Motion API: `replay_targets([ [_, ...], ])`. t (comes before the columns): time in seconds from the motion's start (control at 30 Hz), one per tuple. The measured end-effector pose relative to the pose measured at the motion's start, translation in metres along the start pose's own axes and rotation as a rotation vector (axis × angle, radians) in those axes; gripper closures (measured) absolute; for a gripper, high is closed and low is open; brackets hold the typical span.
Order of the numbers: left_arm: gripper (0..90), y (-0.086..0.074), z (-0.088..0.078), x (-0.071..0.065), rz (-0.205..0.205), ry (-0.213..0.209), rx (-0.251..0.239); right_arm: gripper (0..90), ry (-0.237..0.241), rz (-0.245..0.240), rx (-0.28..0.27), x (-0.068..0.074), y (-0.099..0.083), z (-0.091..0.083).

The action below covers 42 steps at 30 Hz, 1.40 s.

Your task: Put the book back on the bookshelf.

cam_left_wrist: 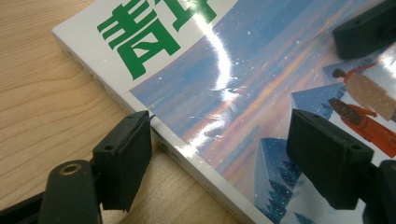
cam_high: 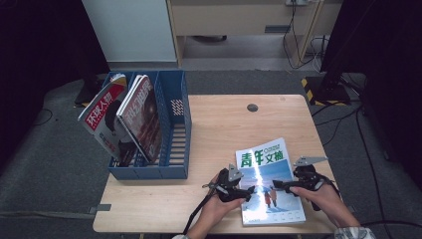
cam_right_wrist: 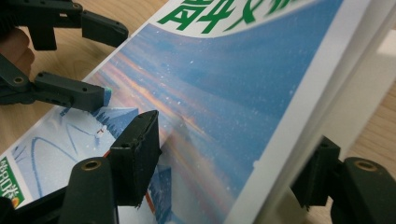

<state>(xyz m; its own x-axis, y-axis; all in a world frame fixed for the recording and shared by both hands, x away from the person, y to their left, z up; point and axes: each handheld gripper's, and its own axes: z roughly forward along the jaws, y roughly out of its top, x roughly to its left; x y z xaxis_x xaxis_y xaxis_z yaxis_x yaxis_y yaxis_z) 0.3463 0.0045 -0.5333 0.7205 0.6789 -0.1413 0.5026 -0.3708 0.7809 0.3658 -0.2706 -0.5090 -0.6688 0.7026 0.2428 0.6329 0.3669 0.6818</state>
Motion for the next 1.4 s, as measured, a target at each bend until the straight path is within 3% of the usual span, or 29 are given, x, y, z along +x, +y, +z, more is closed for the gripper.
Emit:
replay_targets([
  [0.17, 22.1, 0.0, 0.0, 0.0, 0.002, 0.001, -0.001, 35.1, -0.015, 0.004, 0.025, 0.002, 0.001, 0.006],
  [0.2, 22.1, 0.0, 0.0, 0.0, 0.001, 0.002, -0.002, 40.5, -0.007, 0.013, 0.016, 0.002, 0.002, 0.006],
  [0.37, 22.1, 0.0, 0.0, -0.001, 0.012, 0.01, -0.005, 49.5, 0.02, 0.046, 0.011, 0.002, 0.003, 0.005],
  [0.6, 21.3, 0.0, 0.0, -0.005, 0.027, 0.033, -0.018, 62.2, 0.05, 0.097, -0.024, -0.003, 0.006, -0.001],
  [0.77, 20.2, 0.0, 0.0, -0.004, 0.016, 0.033, -0.015, 69.5, 0.072, 0.129, -0.065, -0.003, 0.009, -0.004],
  [0.97, 17.9, 0.0, 0.0, -0.004, 0.003, 0.026, -0.017, 71.8, 0.065, 0.113, -0.092, 0.0, 0.011, -0.006],
  [1.2, 17.8, 0.001, -0.003, 0.0, -0.045, 0.004, -0.041, 72.7, 0.062, 0.093, -0.135, 0.003, 0.015, -0.008],
  [1.4, 17.7, 0.001, -0.003, 0.0, -0.04, 0.013, -0.038, 72.7, 0.059, 0.106, -0.148, 0.005, 0.017, -0.009],
])
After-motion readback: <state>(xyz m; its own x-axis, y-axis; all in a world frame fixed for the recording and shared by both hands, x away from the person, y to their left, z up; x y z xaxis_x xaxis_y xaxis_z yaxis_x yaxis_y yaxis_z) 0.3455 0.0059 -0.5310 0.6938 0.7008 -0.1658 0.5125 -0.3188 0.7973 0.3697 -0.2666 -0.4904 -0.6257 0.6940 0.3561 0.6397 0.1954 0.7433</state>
